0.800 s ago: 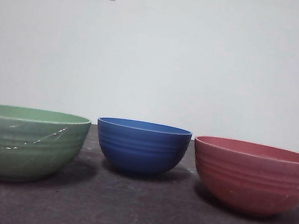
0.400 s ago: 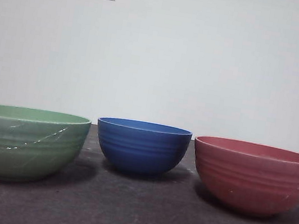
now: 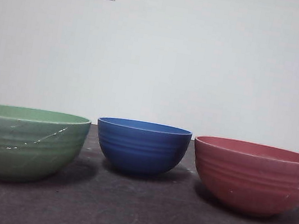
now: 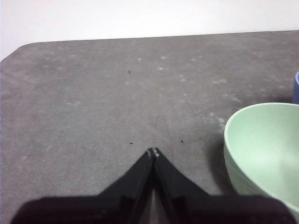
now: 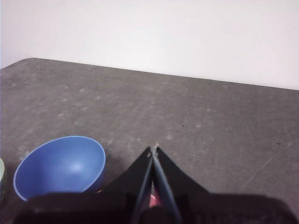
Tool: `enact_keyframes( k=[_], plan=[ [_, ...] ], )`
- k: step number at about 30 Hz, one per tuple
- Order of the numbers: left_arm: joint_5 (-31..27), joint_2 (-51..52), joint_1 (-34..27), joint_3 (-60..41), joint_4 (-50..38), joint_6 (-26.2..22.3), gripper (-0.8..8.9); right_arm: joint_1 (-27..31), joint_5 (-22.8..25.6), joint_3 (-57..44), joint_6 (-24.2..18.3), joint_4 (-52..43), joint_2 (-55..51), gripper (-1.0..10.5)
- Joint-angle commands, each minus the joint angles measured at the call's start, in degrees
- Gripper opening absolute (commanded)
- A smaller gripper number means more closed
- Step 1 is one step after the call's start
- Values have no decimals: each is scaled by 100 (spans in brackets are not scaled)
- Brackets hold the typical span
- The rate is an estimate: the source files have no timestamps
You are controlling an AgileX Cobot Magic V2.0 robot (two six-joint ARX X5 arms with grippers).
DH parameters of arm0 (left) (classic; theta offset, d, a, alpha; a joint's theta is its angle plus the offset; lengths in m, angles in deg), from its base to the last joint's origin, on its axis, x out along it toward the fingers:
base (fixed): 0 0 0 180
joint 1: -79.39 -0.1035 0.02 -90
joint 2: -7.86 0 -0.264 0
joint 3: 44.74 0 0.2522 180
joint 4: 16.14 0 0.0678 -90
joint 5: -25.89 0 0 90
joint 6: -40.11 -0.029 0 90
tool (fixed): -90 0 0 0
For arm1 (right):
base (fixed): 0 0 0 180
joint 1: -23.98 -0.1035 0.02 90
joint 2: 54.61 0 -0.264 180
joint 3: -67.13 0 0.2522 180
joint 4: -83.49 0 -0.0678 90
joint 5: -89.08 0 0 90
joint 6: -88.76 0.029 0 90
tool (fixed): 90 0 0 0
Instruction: Pick up the green bowl on the top,put the green bowl on the left,pick up the red bowl in the middle,put the red bowl on the right
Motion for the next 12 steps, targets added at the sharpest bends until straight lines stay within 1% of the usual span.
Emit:
enact_keyframes(
  k=[1, 12],
  plan=[
    [33, 15, -15, -96, -28, 59, -3, -2, 15, -26, 74, 26, -15, 5],
    [33, 15, -15, -96, -28, 61, -3, -2, 15, -26, 74, 212, -15, 5]
  ],
)
